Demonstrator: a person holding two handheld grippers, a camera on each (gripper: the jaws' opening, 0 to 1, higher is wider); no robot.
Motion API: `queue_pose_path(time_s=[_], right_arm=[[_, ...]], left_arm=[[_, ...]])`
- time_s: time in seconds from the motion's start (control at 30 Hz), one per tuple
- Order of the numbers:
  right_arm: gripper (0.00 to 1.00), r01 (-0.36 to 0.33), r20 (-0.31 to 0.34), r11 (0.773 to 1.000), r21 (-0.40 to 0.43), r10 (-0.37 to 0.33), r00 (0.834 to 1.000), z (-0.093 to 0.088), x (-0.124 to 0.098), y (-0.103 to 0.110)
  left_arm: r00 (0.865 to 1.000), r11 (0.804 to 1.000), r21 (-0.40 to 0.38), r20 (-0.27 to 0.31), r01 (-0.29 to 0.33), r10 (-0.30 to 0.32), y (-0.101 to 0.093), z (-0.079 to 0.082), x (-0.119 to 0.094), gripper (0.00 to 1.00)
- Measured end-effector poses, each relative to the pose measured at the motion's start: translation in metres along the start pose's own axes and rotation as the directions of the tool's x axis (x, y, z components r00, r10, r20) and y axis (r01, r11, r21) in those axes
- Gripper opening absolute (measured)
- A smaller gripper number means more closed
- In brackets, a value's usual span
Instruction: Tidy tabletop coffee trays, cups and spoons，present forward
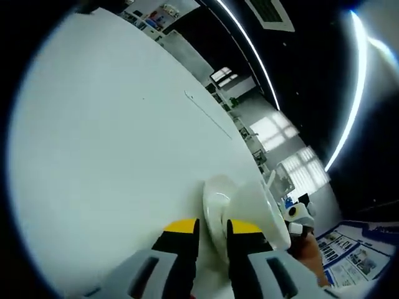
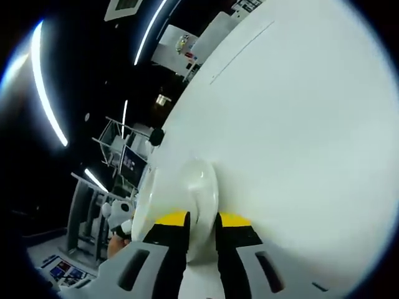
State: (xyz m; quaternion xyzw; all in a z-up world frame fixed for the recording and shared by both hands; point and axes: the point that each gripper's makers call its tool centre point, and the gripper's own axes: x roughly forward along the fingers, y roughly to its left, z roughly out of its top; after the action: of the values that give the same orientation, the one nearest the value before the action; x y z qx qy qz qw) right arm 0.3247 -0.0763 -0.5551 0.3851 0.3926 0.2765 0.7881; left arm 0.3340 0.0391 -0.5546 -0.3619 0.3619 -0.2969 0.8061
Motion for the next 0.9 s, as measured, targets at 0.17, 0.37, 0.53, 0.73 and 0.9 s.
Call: queue_pose_path(time_s=[0.17, 0.37, 0.53, 0.73, 0.9], right_arm=[[0.16, 0.012, -0.009, 1.000, 0.012, -0.012, 1.000, 0.000, 0.002, -0.002], [0.08, 0.056, -0.025, 0.996, 0.063, -0.054, 0.998, 0.001, 0.003, -0.011], [0.07, 0.098, -0.042, 0.992, 0.078, -0.095, 0.995, 0.004, 0.003, -0.014], [0.05, 0.129, -0.056, 0.983, 0.130, -0.122, 0.991, 0.000, 0.001, -0.014], [0.05, 0.137, -0.056, 0.981, 0.140, -0.130, 0.990, 0.002, 0.002, -0.014]], left_arm=[[1.000, 1.000, -0.019, -0.019, -0.002, 0.001, 0.000, -0.005, 0.004, 0.12], [0.999, 0.997, -0.075, -0.029, -0.017, 0.015, 0.001, -0.004, 0.006, 0.11], [0.998, 0.988, -0.147, -0.048, -0.041, 0.034, 0.002, -0.004, 0.006, 0.09], [0.996, 0.981, -0.186, -0.069, -0.063, 0.051, 0.002, -0.005, 0.007, 0.08], [0.995, 0.977, -0.201, -0.079, -0.077, 0.062, 0.003, -0.004, 0.006, 0.07]])
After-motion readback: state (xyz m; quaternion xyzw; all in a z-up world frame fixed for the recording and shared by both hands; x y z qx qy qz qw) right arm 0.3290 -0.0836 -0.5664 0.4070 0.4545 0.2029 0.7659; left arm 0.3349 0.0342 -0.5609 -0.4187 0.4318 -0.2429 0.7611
